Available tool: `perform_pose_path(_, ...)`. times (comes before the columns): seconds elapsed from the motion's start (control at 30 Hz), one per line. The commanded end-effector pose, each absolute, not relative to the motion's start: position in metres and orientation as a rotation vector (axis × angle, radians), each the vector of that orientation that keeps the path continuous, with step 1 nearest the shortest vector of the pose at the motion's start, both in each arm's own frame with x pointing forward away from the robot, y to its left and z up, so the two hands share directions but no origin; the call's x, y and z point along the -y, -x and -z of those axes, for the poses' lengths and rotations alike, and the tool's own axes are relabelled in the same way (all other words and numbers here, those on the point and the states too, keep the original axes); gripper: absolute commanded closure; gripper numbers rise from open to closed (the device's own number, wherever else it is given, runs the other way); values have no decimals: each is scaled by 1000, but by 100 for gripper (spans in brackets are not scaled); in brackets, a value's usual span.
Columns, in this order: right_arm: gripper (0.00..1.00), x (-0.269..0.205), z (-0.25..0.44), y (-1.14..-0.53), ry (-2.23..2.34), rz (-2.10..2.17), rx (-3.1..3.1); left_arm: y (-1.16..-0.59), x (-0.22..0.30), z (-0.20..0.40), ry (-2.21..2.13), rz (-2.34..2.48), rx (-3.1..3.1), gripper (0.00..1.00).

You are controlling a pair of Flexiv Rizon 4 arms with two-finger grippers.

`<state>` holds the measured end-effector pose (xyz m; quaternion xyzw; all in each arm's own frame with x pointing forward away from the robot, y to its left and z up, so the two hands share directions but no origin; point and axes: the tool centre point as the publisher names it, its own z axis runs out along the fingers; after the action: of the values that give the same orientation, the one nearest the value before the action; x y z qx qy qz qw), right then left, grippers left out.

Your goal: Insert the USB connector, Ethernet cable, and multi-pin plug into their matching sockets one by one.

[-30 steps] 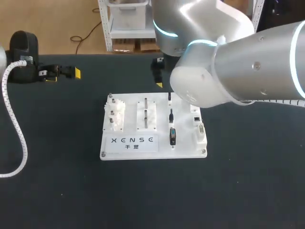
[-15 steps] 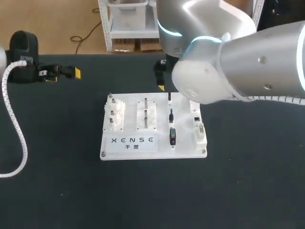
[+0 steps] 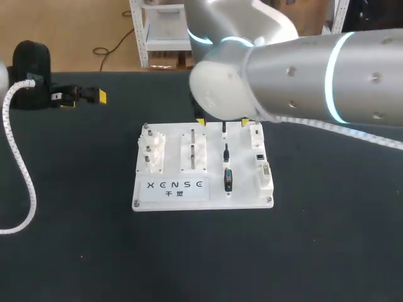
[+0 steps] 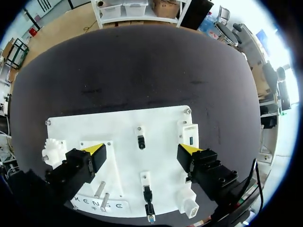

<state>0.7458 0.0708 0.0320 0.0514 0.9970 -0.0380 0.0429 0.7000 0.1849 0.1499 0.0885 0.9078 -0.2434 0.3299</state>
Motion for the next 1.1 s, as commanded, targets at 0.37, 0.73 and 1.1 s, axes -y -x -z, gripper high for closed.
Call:
perform_pose_path(0.37,31,-62,-18,-751,-132,114,-3151,-700,-185,-150,-231,637,-2374,0)
perform_pose_path(0.73,57,-61,-14,-748,-83,103,-3146,-700,-185,-150,-231,637,-2374,0)
perform_pose_path(1.1,65,-61,-12,-742,-47,119,-3137,-700,-185,-150,-231,637,-2374,0)
